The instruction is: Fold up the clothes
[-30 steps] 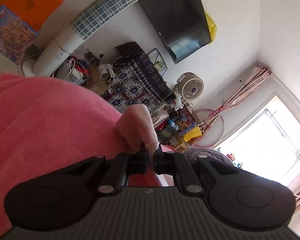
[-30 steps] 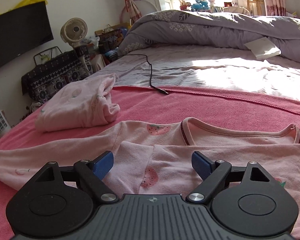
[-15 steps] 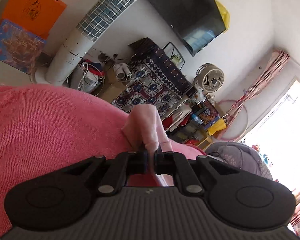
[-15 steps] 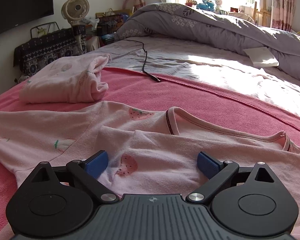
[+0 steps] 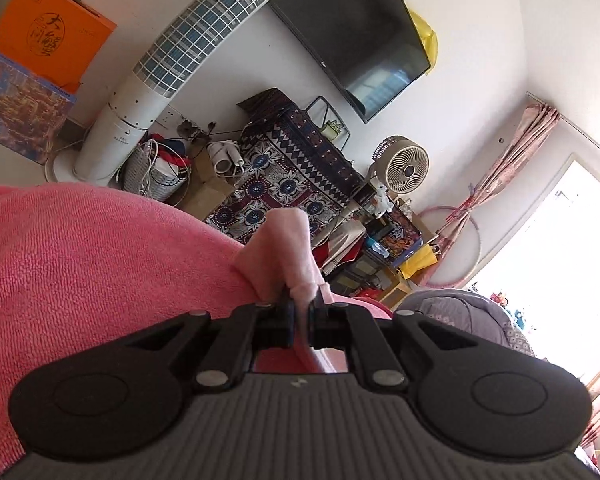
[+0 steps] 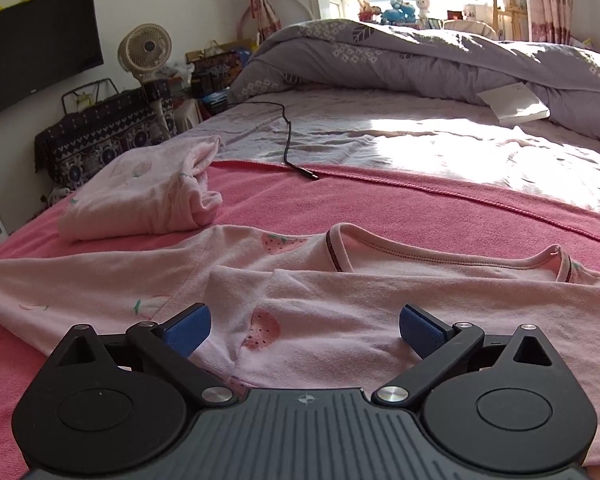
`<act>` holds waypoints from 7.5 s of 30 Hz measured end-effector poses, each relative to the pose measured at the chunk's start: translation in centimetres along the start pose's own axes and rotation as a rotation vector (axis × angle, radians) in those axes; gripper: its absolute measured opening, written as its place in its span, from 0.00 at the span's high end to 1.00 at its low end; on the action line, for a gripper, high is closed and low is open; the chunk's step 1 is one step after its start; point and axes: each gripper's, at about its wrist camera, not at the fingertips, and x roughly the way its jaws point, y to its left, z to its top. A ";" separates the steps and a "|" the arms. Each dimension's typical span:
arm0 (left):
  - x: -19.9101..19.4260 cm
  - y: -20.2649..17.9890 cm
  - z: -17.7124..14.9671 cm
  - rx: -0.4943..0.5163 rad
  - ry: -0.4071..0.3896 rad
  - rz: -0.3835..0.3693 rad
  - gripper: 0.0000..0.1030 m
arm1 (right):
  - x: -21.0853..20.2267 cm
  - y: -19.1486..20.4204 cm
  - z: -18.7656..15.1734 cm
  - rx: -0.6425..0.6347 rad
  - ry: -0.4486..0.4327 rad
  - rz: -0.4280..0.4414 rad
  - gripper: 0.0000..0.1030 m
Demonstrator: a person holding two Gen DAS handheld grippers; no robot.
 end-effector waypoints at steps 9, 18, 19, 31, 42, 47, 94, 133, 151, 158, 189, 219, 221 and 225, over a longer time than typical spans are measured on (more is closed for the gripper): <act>-5.4 -8.3 0.4 0.168 -0.039 -0.265 0.94 | -10.3 -3.3 -1.4 0.002 -0.146 0.054 0.03; -14.3 -27.4 -14.1 0.597 0.042 -0.629 0.94 | -20.7 -16.1 -10.8 0.269 -0.318 -0.137 0.00; -15.2 -29.5 -17.1 0.656 0.081 -0.654 0.94 | -21.0 -17.3 -11.7 0.314 -0.335 -0.138 0.00; -21.9 -36.8 -43.8 1.396 0.459 -0.664 0.88 | -24.8 -21.0 -17.9 0.400 -0.616 -0.008 0.00; -24.9 -38.0 -48.7 1.642 0.553 -0.859 0.88 | -25.8 -22.8 -19.2 0.508 -0.626 -0.007 0.00; -24.4 -38.4 -46.0 1.531 0.683 -0.825 0.63 | -26.0 -23.5 -19.7 0.549 -0.647 0.018 0.00; -9.6 -20.0 -22.2 1.201 0.538 -0.440 0.24 | 5.3 10.8 6.5 -0.457 0.125 0.021 0.86; -9.1 -19.7 -21.9 1.170 0.543 -0.427 0.20 | 10.7 9.1 8.2 -0.179 0.135 -0.082 0.89; -7.8 -18.9 -19.8 1.063 0.546 -0.351 0.12 | -4.5 0.6 10.1 -0.062 -0.160 0.092 0.41; -8.6 -18.7 -19.9 1.118 0.509 -0.325 0.11 | -15.5 -8.0 -1.6 -0.141 -0.166 -0.217 0.28; -7.7 -18.6 -20.2 1.134 0.527 -0.285 0.02 | -18.9 -20.8 -14.1 0.243 -0.104 -0.368 0.92; -29.5 -2.2 -19.9 1.604 0.388 -0.481 0.03 | -29.8 -5.6 -28.8 0.173 -0.125 0.085 0.29; -28.9 -2.3 -20.5 1.619 0.333 -0.417 0.03 | -29.6 -4.7 -28.7 0.158 -0.121 0.109 0.27; -28.4 -2.2 -20.2 1.609 0.299 -0.373 0.03 | -29.8 -3.8 -28.8 0.139 -0.114 0.123 0.23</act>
